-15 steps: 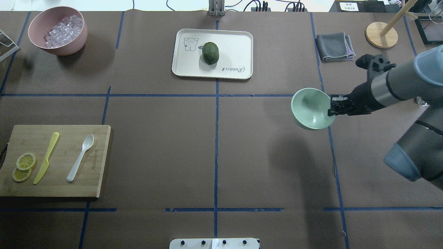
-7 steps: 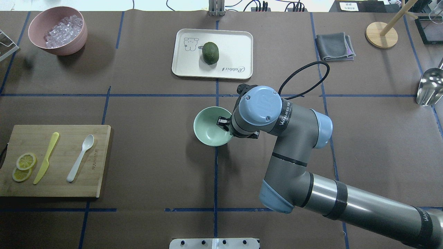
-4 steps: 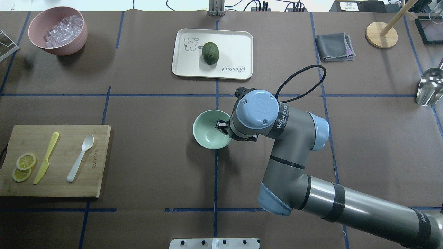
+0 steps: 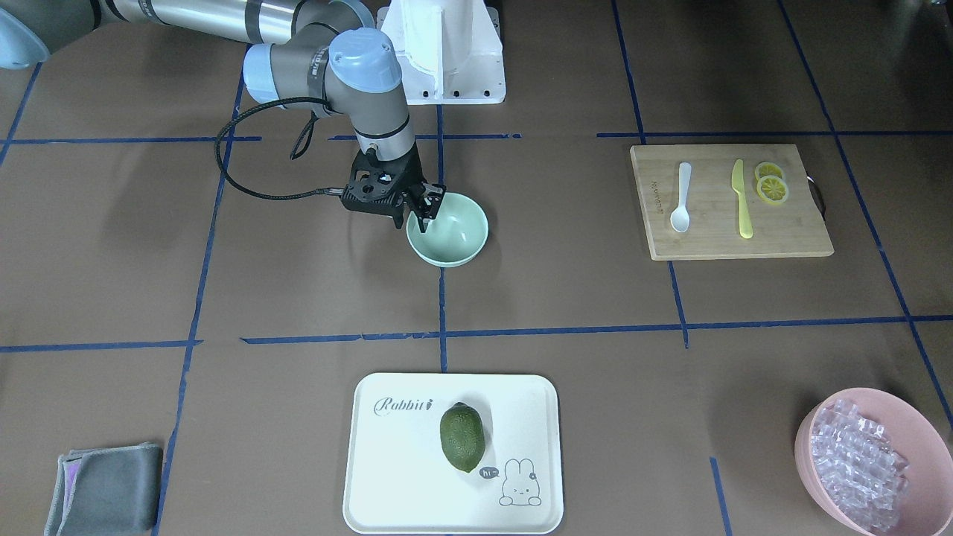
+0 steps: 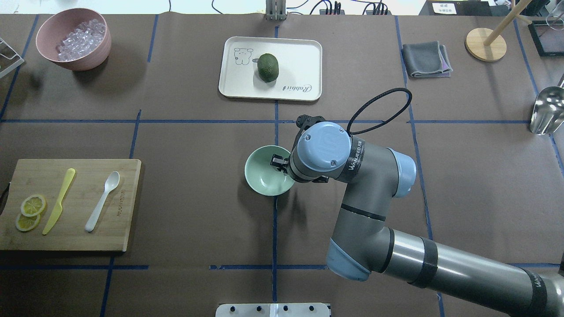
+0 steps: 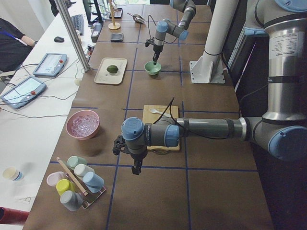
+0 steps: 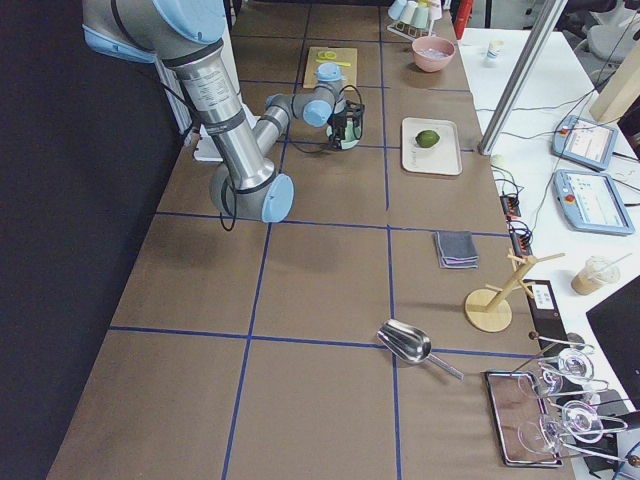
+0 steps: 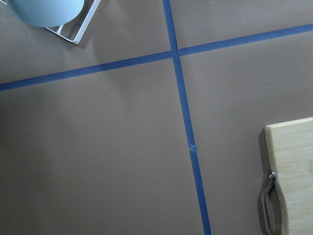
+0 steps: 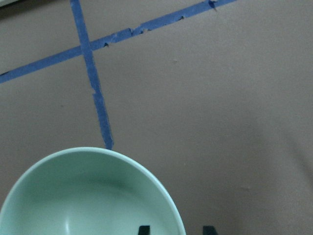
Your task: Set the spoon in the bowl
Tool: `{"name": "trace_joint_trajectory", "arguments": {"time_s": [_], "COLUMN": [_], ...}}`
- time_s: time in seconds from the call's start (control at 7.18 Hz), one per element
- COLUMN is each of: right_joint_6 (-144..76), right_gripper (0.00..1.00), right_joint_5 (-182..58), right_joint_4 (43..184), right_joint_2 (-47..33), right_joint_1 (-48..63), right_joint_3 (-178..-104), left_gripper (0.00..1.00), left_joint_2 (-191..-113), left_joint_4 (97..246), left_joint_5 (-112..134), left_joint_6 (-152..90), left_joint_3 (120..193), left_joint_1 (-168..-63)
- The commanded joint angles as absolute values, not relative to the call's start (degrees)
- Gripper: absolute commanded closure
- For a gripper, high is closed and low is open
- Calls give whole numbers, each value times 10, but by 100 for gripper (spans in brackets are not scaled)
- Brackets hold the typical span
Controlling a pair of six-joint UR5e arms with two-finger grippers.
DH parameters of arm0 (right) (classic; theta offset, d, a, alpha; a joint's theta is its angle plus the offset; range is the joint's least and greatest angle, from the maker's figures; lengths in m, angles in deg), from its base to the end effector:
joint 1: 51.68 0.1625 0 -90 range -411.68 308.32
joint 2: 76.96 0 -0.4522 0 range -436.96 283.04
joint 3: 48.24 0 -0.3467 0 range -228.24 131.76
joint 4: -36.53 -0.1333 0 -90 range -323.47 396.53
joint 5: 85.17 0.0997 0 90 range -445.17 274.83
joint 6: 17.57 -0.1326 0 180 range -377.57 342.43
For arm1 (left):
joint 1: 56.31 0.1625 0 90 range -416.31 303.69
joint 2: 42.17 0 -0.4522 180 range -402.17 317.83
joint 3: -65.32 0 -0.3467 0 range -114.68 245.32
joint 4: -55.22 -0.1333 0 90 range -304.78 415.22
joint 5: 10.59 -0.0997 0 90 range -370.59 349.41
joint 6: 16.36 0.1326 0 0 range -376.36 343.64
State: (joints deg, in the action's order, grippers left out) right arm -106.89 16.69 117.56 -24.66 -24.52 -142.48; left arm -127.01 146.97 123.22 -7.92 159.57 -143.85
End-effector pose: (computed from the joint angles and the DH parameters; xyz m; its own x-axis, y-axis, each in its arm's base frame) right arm -0.5726 -0.4130 0.2930 0.5646 0.2766 0.7776 -0.2981 0.9469 -0.1204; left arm -0.0240 -0.4085 0.7126 0.7064 0.1873 -0.6825 -0.1482 0.9821 0.1161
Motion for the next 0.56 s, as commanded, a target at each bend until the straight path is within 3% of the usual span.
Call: {"name": "trace_joint_trajectory", "arguments": {"time_s": [0.0, 0.42], "right_joint_6": [-1004, -701], "right_gripper": [0, 0], "right_joint_5": [265, 347], "right_joint_4": [1210, 1321], "right_joint_2": [-244, -206], "right_joint_1": [-164, -16], "right_joint_3": [-1449, -1464], "left_gripper": [0, 0], "left_joint_2": [-1271, -1277], "left_joint_4": [1472, 1472], "left_joint_5": [1229, 1229], "left_joint_6": [-78, -84], "left_joint_3": [1597, 1602], "left_joint_1": [-1438, -1430]}}
